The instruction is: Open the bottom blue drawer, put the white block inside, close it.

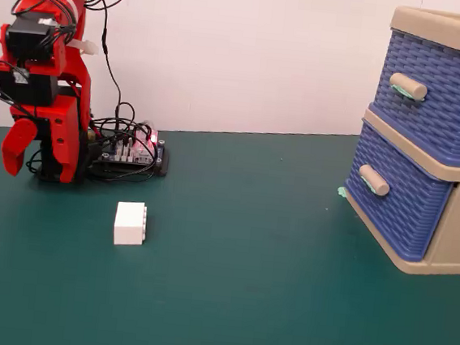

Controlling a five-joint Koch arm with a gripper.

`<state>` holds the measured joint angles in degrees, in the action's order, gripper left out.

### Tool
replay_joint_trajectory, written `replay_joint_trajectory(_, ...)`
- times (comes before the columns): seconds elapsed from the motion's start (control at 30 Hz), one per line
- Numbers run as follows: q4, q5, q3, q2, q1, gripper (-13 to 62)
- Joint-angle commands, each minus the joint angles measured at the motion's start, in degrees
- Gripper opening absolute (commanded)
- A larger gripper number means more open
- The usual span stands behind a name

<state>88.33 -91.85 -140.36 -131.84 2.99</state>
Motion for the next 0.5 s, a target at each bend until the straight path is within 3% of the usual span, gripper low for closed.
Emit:
replay_joint_trajectory(0.0, 5.71, -0.97, -1.05, -2.90, -0.09, 34.8)
replay_joint_trajectory(0.37, 6.15, -0.97, -0.70, -2.90, -0.26, 34.5)
replay_joint_trajectory(0.47, 7.73, -1.05, 6.42, -2.90, -0.44, 34.6)
